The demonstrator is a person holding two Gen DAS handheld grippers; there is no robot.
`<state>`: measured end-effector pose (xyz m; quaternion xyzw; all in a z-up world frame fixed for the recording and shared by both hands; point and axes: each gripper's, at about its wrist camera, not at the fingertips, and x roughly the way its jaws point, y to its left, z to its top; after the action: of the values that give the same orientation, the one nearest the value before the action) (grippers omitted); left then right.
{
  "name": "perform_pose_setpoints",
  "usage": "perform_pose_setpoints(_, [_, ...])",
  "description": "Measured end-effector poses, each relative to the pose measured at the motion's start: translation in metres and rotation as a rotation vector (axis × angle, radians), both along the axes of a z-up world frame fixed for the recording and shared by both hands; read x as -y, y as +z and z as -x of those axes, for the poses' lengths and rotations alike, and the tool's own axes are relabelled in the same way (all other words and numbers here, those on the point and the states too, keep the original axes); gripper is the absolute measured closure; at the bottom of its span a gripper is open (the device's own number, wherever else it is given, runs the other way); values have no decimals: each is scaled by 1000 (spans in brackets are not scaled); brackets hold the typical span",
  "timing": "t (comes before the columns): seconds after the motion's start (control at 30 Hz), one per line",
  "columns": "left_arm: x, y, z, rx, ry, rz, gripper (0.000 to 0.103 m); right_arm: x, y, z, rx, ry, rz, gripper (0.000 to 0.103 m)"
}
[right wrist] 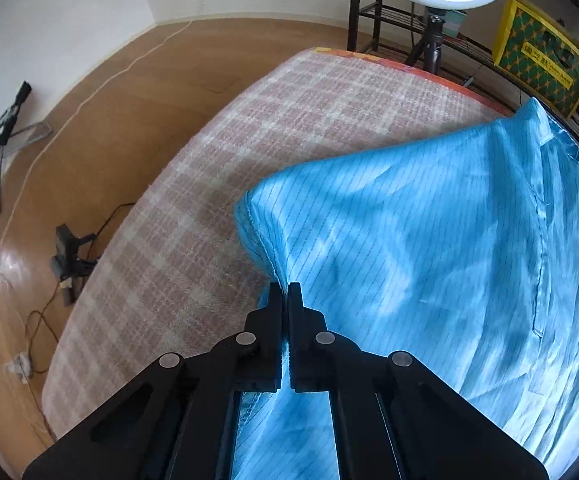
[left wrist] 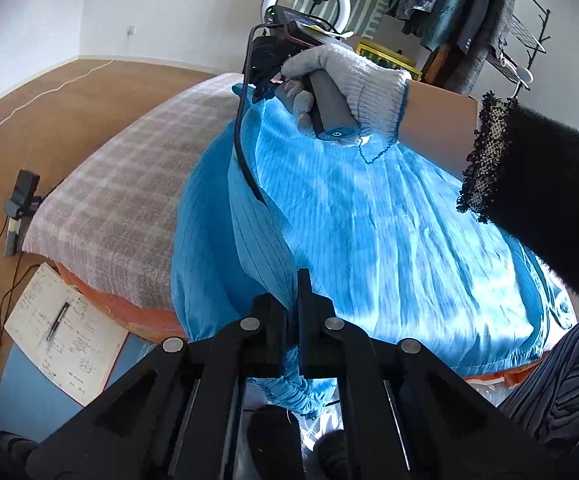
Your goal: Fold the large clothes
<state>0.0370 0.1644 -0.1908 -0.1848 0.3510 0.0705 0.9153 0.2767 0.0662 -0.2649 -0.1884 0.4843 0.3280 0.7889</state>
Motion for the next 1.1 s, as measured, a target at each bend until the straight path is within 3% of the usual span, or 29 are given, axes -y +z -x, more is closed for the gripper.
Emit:
perform_pose_setpoints(0.27, [23, 12, 0, 19, -48, -34, 102, 59, 36, -23, -43, -62, -151, 102])
perform_pose_setpoints(0.53, [-9, -9, 18, -43, 94, 54, 102, 41, 33, -12, -46, -6, -152, 102])
perform_pose_setpoints(0.6, [-18, -16, 18, -68, 134, 72, 85, 28, 25, -6, -49, 25, -132, 102])
perform_pose_setpoints(0.63, [-25, -19, 17, -83, 161, 87, 63, 21, 21, -4, -49, 32, -123, 102])
perform_pose_setpoints(0.67, [-29, -21, 18, -75, 176, 100, 57, 18, 18, -2, -51, 35, -119, 102])
perform_pose_setpoints(0.77, [-47, -28, 16, -64, 204, 166, 56, 7, 6, -2, -68, 43, -114, 102])
perform_pose_setpoints(0.93, [-68, -48, -1, -88, 181, 288, 56, -7, -11, -4, -76, 64, -76, 101])
perform_pose_setpoints(1.0, [-73, -53, -5, -92, 191, 313, 70, -9, -16, -4, -107, 78, -69, 96])
perform_pose_setpoints(1.07, [-74, -53, -6, -89, 190, 306, 98, -9, -15, -5, -108, 83, -56, 88])
perform_pose_setpoints(1.1, [-74, -53, -6, -81, 189, 311, 98, -9, -13, -7, -109, 82, -48, 77])
